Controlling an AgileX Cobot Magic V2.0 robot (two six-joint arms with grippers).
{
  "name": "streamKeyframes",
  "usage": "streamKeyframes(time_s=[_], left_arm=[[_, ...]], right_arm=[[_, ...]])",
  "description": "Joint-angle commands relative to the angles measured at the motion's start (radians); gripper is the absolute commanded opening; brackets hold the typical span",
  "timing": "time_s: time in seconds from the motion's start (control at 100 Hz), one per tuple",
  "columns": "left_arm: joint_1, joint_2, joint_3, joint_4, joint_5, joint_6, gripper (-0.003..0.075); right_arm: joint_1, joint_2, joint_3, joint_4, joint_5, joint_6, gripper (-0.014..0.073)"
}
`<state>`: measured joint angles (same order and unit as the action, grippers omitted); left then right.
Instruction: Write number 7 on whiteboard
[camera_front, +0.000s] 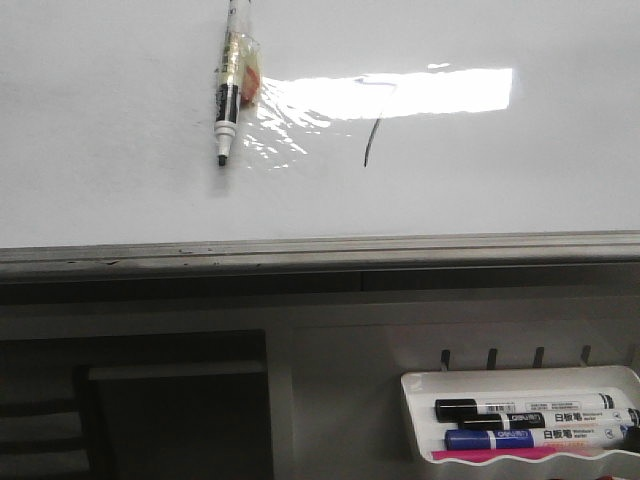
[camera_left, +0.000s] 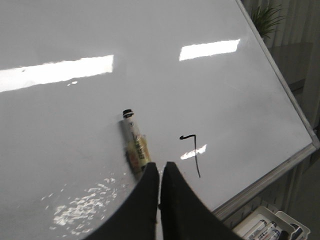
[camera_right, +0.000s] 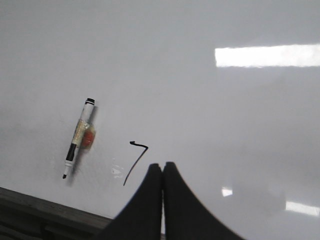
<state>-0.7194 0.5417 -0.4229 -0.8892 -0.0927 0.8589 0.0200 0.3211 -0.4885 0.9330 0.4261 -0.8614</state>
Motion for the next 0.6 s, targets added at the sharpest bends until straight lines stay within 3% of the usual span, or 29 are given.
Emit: streamKeyframes(time_s=[0.0,0.3,0.59], left_arm=[[0.002,-0.084,0.048,0.003,-0.105,-0.002,-0.002],[0.002,-0.359,0.189,0.001,-0.142,-0.002,-0.002],[0.002,-0.404,0.199,-0.012,-0.177,-0.002,-0.002]], right_arm=[[-0.007,-0.091,0.067,0.031,-0.076,-0.015,-0.0064],[-0.007,-0.261,0.225,0.059,-0.046,-0.015,-0.0064],[-0.007,-0.261,0.227,0.059,-0.059,-0.015,-0.0064]])
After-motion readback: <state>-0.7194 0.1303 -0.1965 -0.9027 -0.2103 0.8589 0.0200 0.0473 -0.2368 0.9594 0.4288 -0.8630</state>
